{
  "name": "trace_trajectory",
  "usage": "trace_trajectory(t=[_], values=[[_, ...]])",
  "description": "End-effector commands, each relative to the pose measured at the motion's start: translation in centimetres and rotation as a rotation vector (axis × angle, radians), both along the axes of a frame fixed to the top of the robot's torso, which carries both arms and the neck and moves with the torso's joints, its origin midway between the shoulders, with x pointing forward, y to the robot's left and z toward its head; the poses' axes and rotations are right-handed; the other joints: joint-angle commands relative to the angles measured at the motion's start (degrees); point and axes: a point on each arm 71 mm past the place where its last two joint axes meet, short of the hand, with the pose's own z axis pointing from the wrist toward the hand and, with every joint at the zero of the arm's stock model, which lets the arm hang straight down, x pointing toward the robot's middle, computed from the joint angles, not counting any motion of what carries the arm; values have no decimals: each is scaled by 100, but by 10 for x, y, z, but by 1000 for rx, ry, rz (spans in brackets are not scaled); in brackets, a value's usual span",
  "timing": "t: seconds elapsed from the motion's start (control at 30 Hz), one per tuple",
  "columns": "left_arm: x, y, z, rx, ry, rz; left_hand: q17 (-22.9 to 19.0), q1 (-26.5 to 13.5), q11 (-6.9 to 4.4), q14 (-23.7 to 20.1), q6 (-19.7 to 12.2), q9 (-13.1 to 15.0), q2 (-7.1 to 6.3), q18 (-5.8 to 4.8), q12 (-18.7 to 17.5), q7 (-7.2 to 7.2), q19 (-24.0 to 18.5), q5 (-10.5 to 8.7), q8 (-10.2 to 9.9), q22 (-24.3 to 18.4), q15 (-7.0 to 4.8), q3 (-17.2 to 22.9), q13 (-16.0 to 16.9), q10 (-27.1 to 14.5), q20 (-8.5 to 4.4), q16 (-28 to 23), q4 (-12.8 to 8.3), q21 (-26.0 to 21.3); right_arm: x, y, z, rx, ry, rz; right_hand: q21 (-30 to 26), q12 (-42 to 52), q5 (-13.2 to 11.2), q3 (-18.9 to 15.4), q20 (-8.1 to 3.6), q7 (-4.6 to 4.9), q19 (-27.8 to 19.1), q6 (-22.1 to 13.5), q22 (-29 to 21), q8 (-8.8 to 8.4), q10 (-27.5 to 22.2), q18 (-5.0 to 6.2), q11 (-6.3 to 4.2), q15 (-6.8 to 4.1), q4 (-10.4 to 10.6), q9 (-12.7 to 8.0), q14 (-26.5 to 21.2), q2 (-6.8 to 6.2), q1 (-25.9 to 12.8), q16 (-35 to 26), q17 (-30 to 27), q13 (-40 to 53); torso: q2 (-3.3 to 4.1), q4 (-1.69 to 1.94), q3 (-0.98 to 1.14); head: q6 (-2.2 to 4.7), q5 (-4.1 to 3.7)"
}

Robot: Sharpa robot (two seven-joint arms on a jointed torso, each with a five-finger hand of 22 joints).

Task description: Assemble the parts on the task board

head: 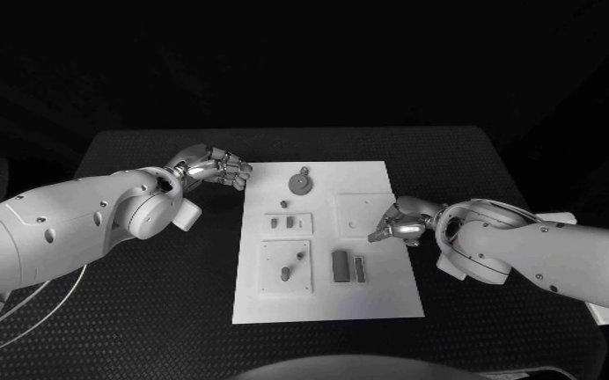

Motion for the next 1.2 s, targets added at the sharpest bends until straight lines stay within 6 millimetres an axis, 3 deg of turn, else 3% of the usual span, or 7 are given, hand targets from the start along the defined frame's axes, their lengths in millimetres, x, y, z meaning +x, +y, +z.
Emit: trace_trajectory(t=[0.03,0.5,0.63,0.67,0.73,0.9,1.2], values=[[2,-1,4,-25,-38,17,-6,21,-34,-3,24,14,13,114,50,-49,-37,4,44,10,-19,2,1,46,-19,49,27,2,14,2,13,283,-26,4,-41,-24,-26,-82,25,165,-107,-227,25,-9,-113,90,18,25,-91,29,-211,143,106,-54,-163,25,-9,1,-8,217,-32],[26,3,6,-70,-62,79,-18,60,-77,15,114,24,127,87,59,-138,-31,5,93,16,-72,27,-5,122,-47,64,9,7,124,-22,49,581,-204,-203,-820,-945,-17,-182,540,350,-1114,-683,-199,-70,-1024,7,219,223,-353,96,-1233,675,655,-985,-619,-593,-196,24,-47,1142,-67],[42,6,11,-108,-53,117,-74,10,-66,-135,50,2,147,65,-20,-140,-34,2,55,19,-60,-4,-58,-10,-58,-24,13,6,140,-26,42,652,-229,-299,-1678,-2221,-20,-79,861,503,-2093,-1037,-559,-166,-1758,-203,537,625,-321,78,-2112,775,728,-2139,-1213,-1643,-266,43,-57,1393,-44],[46,8,11,-124,-32,121,-119,-27,-47,-266,2,-10,137,54,-48,-139,-59,0,29,15,-35,-26,-109,-154,-52,-101,16,-6,144,-25,39,681,-227,-317,-2064,-2856,-21,-66,1000,517,-2448,-1165,-762,-180,-1766,-286,697,939,-316,60,-2346,825,788,-2793,-1600,-2293,-295,41,-63,1479,-27],[51,10,14,-135,-36,132,-214,-156,-3,-522,-195,-56,109,-5,-52,-131,-286,-5,-74,-35,30,-115,-238,-523,10,-250,24,-93,146,-24,37,697,-221,-316,-2438,-3377,-14,-47,1116,461,-2833,-1352,-952,-237,-1906,-379,747,1213,-313,18,-2681,871,781,-3583,-2018,-2781,-317,36,-66,1600,-15],[63,7,19,-158,-84,156,-482,-441,-96,-1237,-850,-172,16,-141,-62,-369,-904,23,-386,-243,142,-301,-514,-1285,158,-393,35,-114,146,-18,27,749,-174,-312,-3374,-4535,-19,-288,1375,464,-3512,-1729,-1540,-278,-1989,-536,871,1534,-211,-64,-2994,949,610,-5338,-2832,-3938,-395,40,-48,1694,32],[64,-2,20,-180,-91,128,-673,-641,-198,-1532,-1000,-126,104,-171,1,-429,-1262,0,-376,-455,127,-404,-684,-1632,238,-329,37,-72,143,-3,26,781,-154,-279,-3919,-5290,-16,-779,1506,476,-3998,-1954,-1717,-208,-1773,-666,890,1592,-61,-207,-3210,985,579,-6252,-3305,-4821,-436,36,12,1717,100]])
